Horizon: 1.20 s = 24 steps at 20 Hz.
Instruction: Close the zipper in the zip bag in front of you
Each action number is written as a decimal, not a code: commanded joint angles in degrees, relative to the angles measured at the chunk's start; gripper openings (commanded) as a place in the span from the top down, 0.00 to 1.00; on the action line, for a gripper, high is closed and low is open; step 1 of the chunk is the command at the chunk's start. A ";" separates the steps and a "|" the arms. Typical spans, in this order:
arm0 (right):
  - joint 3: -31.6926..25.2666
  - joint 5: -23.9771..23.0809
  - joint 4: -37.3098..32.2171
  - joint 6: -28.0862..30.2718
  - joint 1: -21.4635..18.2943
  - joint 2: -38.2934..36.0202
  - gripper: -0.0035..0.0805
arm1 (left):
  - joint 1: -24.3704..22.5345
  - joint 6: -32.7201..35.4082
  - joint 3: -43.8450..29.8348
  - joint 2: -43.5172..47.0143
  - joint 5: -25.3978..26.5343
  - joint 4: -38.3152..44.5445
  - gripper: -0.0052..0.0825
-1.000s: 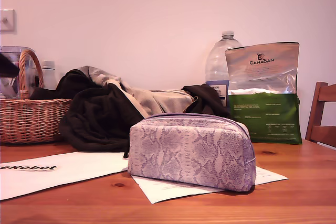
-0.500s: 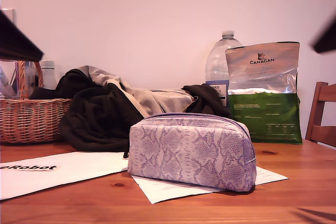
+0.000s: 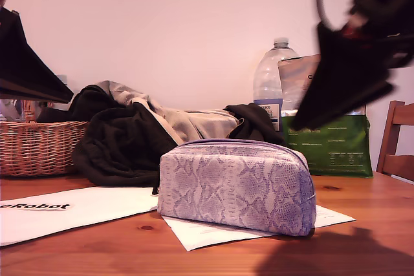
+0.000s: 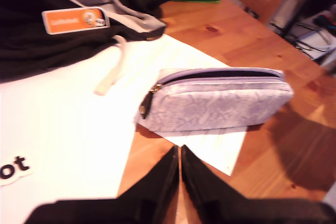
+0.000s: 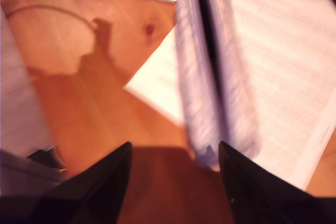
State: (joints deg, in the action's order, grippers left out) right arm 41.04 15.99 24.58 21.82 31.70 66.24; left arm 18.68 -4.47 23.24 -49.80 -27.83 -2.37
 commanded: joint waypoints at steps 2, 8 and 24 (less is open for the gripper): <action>3.85 -3.23 0.42 3.39 0.11 4.83 0.24 | 0.13 0.24 -0.48 -0.46 -1.57 0.66 0.96; 5.49 -3.08 -1.81 5.27 0.11 13.11 0.09 | 0.07 0.52 -0.48 -0.46 -1.70 0.83 0.96; 5.49 -3.93 -6.75 6.54 0.15 19.02 0.70 | 0.09 2.71 -0.39 -8.92 -1.64 12.00 0.96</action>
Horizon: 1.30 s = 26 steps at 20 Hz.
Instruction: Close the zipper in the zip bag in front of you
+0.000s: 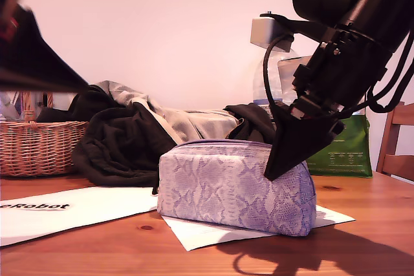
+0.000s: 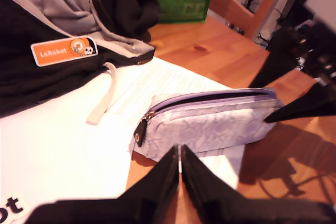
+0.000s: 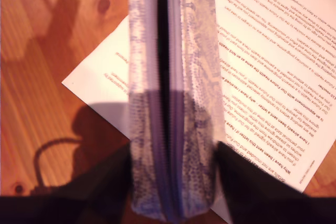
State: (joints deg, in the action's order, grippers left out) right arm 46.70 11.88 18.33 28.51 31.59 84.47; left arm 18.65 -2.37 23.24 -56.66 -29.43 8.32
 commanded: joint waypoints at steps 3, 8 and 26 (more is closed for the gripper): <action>-0.17 0.15 -0.87 -0.17 0.28 0.79 0.70 | 0.11 12.02 0.22 -9.33 -0.11 9.07 0.95; -0.17 0.20 -1.31 -0.17 0.31 0.79 0.71 | 0.22 18.23 1.66 -21.46 -0.20 19.56 0.71; -0.17 0.20 -1.36 -0.17 0.31 0.79 0.71 | 4.72 18.86 12.35 -46.07 4.79 27.23 0.67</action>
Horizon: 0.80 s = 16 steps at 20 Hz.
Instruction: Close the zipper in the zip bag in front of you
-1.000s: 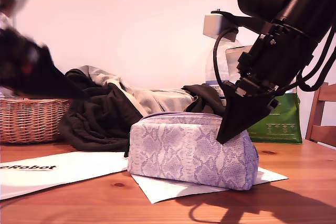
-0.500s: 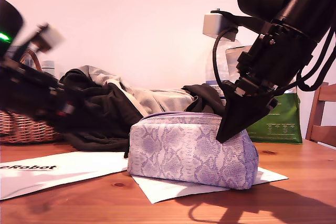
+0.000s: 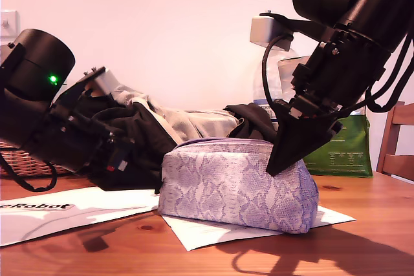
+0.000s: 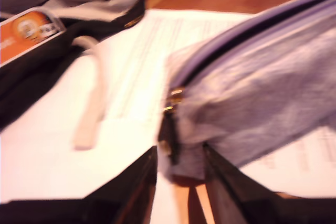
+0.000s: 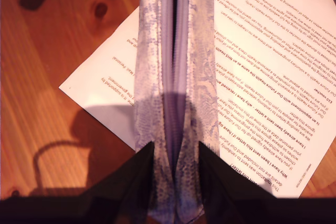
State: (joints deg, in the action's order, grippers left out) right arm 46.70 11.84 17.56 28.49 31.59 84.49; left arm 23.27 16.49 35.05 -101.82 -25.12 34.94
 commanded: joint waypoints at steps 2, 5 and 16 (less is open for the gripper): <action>-0.17 0.24 -0.61 -0.15 0.31 0.76 0.71 | 0.11 0.00 0.94 -0.92 1.92 0.66 0.67; -0.17 0.24 -0.63 -0.15 0.31 0.76 0.71 | 0.15 -0.13 1.18 -0.92 2.05 0.68 0.67; -0.17 0.24 -1.11 -0.17 0.31 0.76 0.71 | 1.66 -1.53 1.27 -1.62 3.63 0.68 0.68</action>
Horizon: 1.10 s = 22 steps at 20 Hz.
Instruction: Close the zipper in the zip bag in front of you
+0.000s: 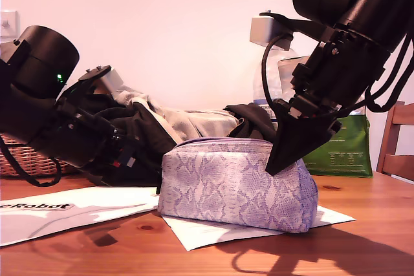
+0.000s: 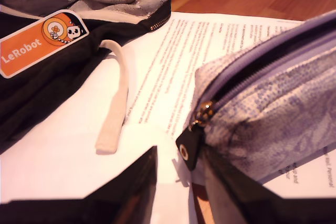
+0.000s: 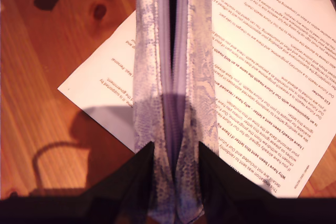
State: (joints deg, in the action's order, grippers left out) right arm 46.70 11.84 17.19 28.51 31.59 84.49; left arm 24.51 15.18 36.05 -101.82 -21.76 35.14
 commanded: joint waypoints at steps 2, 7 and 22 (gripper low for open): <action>-0.17 0.24 -0.85 -0.17 0.31 0.76 0.71 | 0.42 -0.22 0.63 -2.99 0.92 0.52 0.68; -0.17 0.24 -0.85 -0.20 0.31 0.76 0.71 | 1.27 -1.95 1.77 -4.70 2.40 0.81 0.71; -0.17 0.24 -0.66 -0.20 0.31 0.76 0.71 | 3.15 -8.72 1.86 -4.68 8.33 4.48 0.77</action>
State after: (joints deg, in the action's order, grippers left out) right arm 46.70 11.84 17.10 28.45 31.59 84.49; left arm 27.40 7.09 37.50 -106.21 -13.39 38.85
